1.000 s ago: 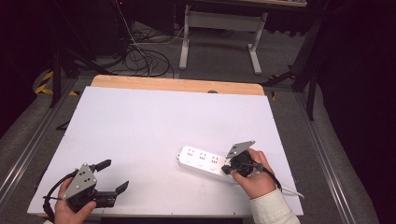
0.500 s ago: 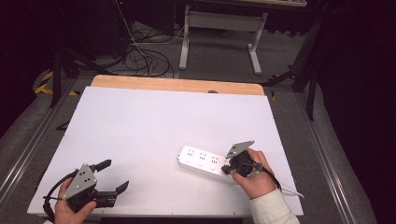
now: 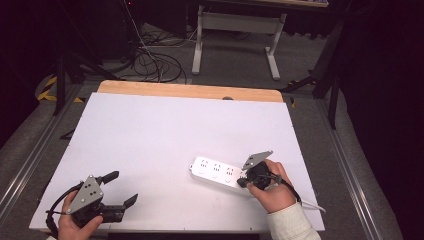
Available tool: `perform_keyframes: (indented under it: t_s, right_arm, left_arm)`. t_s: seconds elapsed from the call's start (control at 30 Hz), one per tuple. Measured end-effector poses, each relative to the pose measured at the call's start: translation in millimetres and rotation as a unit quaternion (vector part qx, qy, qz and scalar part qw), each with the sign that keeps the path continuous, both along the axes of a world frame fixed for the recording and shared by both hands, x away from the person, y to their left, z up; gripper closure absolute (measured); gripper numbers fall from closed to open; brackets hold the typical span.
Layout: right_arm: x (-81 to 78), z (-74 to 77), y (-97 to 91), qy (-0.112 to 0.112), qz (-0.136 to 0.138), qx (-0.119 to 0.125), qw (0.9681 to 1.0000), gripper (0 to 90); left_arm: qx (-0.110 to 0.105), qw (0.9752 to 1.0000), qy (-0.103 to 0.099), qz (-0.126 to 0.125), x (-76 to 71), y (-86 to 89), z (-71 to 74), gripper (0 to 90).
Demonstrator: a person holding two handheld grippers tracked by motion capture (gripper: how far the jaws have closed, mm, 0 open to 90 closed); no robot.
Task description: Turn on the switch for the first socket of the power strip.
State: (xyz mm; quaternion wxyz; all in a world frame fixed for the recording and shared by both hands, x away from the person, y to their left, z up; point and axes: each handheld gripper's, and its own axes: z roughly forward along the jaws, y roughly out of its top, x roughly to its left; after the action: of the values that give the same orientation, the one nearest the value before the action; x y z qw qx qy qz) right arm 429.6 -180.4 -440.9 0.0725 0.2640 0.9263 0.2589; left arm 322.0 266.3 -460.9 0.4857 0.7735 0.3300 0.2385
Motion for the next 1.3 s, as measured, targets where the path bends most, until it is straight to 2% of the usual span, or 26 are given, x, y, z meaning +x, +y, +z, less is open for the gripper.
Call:
perform_keyframes:
  t_s: [0.13, 0.37, 0.53, 0.7, 0.87, 0.9, 0.93, 1.03, 1.07, 1.1, 1.17, 1.23, 1.3]
  right_arm:
    - [-2.6, -0.4, 1.0, -0.013, 0.002, -0.004, 0.9999, 90.0]
    - [-0.7, -0.6, -0.2, -0.002, -0.003, 0.004, 1.0000, 90.0]
    - [-0.5, -1.7, 0.7, -0.006, -0.006, 0.000, 1.0000, 90.0]
    - [0.3, -2.5, -1.8, -0.003, -0.006, 0.011, 0.9999, 90.0]
    - [-1.0, -1.6, -0.5, -0.010, -0.003, 0.006, 0.9999, 90.0]
    - [-1.7, -0.9, -0.8, -0.015, -0.004, 0.014, 0.9998, 90.0]
    - [-2.4, -1.4, -2.8, -0.021, 0.002, 0.034, 0.9992, 90.0]
    - [-4.4, -2.2, -5.2, -0.031, 0.004, 0.038, 0.9988, 90.0]
    - [-7.7, 0.3, -7.4, -0.043, 0.000, 0.048, 0.9979, 90.0]
    - [-7.7, 0.3, -7.4, -0.043, 0.000, 0.048, 0.9979, 90.0]
    - [-12.1, 8.8, -10.0, -0.061, 0.003, 0.070, 0.9956, 90.0]
    - [-13.7, 11.2, -10.0, -0.064, 0.002, 0.073, 0.9953, 90.0]
    - [-16.8, 16.8, -9.7, -0.077, 0.004, 0.079, 0.9939, 90.0]
  left_arm:
    - [0.001, 1.0000, -0.002, 0.000, 0.1, 0.2, 0.2, 11.5]
    - [0.000, 1.0000, -0.001, 0.000, 0.0, 0.0, 0.1, 11.5]
    - [0.000, 1.0000, -0.001, 0.000, -0.2, -0.2, 0.2, 11.5]
    - [0.001, 1.0000, -0.002, 0.000, -0.2, 0.3, 0.3, 11.5]
    - [0.001, 1.0000, -0.001, 0.001, 0.6, 0.6, 0.0, 11.4]
    - [0.001, 1.0000, -0.001, 0.001, 0.7, 0.6, 0.0, 11.4]
    - [0.001, 1.0000, -0.001, 0.001, 0.7, 0.6, 0.2, 11.4]
    - [0.000, 1.0000, -0.001, 0.002, 0.5, 0.4, 0.3, 11.4]
    - [0.001, 1.0000, -0.001, 0.001, 0.6, 0.6, 0.3, 11.4]
    - [-0.001, 1.0000, 0.000, 0.001, 0.7, 0.3, 0.2, 11.4]
    - [0.000, 1.0000, 0.000, 0.001, 0.8, 0.1, 0.0, 11.4]
    - [-0.001, 1.0000, 0.000, 0.000, 0.7, -0.1, 0.1, 11.4]
    - [-0.001, 1.0000, 0.000, 0.001, 1.0, 0.0, 0.0, 11.4]
